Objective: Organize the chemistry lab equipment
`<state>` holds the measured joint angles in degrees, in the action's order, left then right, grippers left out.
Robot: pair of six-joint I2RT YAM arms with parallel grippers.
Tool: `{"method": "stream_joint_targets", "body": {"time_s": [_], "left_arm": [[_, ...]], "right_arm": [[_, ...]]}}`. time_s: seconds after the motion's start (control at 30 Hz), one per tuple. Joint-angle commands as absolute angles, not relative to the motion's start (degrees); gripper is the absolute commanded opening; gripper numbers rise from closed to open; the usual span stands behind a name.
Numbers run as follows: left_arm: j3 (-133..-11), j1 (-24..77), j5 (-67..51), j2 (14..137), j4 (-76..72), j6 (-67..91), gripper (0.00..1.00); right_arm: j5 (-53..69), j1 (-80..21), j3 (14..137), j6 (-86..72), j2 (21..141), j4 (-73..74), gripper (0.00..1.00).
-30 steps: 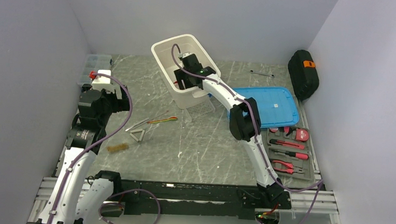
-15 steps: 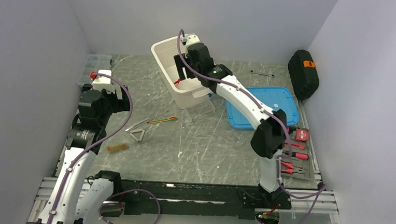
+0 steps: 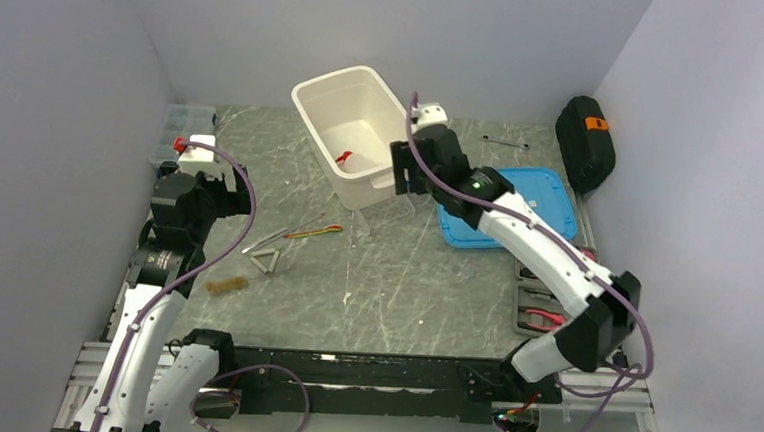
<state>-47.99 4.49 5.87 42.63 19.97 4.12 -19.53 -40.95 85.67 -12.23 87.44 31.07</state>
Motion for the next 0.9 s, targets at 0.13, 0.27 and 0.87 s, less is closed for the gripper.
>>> {"method": "stream_joint_targets", "body": {"time_s": [0.13, 0.27, 0.87], "left_arm": [[-47.86, 4.67, 4.92, 42.71, 17.48, 4.57, 0.99], [-47.76, 4.66, 5.1, 42.71, 17.49, 4.57, 0.99], [-47.75, 5.18, 4.75, 42.09, 17.45, 4.49, 0.99]], "right_arm": [[-19.09, -35.54, 68.86, -22.85, 72.21, 44.65, 0.66], [-11.47, -30.46, 59.66, -27.03, 67.12, 44.42, 0.66], [-3.67, -18.44, 42.54, -32.39, 62.2, 37.48, 0.64]]}}
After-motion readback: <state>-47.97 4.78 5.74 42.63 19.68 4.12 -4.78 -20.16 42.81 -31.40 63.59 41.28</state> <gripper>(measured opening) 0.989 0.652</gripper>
